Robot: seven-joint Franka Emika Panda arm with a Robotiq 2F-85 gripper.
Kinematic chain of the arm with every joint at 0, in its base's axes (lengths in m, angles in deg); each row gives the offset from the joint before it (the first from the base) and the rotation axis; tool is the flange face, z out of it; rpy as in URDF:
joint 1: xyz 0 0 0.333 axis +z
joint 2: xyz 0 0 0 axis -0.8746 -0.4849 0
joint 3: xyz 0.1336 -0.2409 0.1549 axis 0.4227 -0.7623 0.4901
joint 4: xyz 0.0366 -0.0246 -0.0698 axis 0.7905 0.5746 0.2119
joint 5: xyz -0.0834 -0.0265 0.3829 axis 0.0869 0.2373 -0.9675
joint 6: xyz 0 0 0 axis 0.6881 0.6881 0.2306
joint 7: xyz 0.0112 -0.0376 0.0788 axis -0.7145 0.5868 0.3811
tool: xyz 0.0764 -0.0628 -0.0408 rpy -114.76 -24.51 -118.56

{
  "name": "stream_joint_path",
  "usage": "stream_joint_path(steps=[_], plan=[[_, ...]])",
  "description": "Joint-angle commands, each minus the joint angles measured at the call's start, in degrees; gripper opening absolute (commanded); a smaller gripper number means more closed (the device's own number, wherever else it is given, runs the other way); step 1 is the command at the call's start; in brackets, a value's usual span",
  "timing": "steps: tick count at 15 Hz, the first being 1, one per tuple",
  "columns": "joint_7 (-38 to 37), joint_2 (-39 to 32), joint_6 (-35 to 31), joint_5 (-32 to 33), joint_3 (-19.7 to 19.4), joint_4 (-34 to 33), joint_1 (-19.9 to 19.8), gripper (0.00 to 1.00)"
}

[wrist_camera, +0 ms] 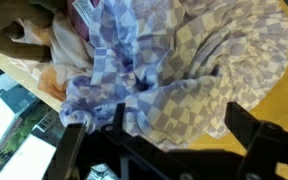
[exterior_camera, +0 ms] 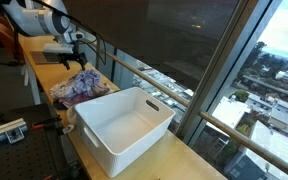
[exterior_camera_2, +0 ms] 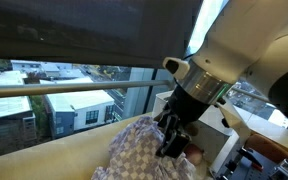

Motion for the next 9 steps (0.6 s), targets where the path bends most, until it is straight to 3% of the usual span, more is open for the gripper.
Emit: stream_joint_path(steps=[1,5,9], plan=[[-0.2,-8.4,-5.2,2.9,-4.0,-2.4,0.0,1.00],[1.6,-17.5,-11.8,2.1,-9.5,-5.8,0.6,1.00],[5.4,-23.1,-14.3,-1.8,-11.6,-10.6,-0.8,1.00]])
